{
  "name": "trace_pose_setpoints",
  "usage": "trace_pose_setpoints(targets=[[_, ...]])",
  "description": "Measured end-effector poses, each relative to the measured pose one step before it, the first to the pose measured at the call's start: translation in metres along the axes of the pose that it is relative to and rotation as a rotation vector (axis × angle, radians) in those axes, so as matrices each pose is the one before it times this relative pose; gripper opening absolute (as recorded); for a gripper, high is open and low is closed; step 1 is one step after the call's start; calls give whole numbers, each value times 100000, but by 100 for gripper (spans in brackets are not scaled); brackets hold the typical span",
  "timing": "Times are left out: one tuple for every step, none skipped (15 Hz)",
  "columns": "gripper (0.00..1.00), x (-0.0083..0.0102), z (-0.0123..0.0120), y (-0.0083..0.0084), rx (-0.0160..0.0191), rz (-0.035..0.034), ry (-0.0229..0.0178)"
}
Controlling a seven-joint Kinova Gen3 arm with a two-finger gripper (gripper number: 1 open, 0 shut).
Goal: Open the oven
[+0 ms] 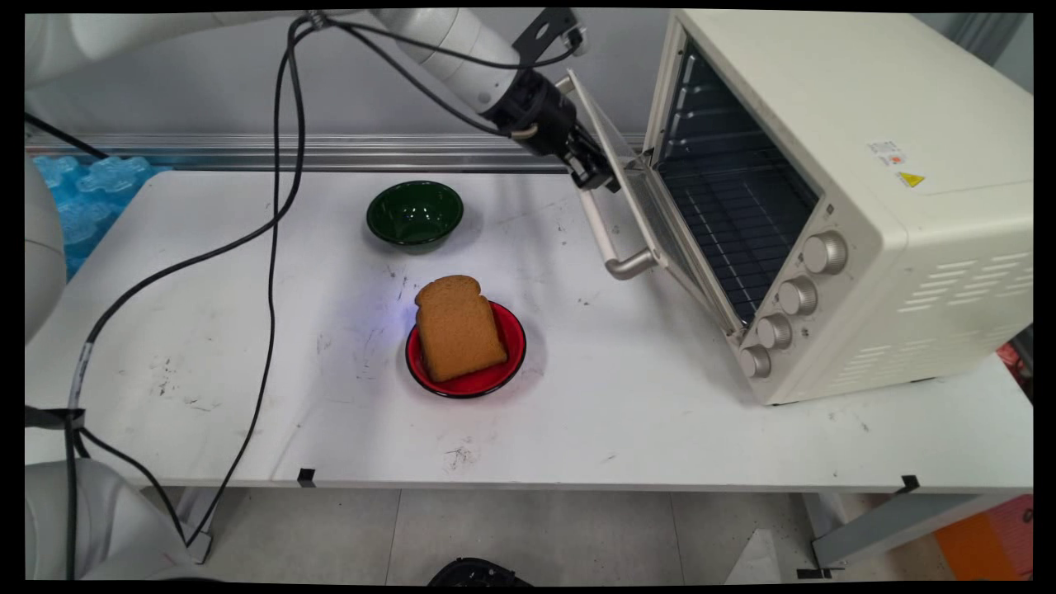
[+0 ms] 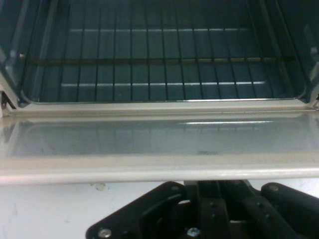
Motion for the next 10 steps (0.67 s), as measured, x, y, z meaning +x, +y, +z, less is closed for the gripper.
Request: trace_pose_setpoints(targets=[[0, -519, 40, 33, 246, -476, 488], [0, -550, 20, 15, 274, -480, 513], [0, -379, -8, 16, 176, -302, 331], [0, -548, 18, 10, 266, -471, 533], [0, -709, 27, -13, 345, -668, 727], [0, -368, 7, -4, 177, -373, 391], [0, -508, 16, -14, 239, -455, 532], [0, -515, 4, -14, 218, -367, 569], [0, -670, 24, -33, 221, -320, 683], [0, -414, 5, -23, 143, -148, 412]])
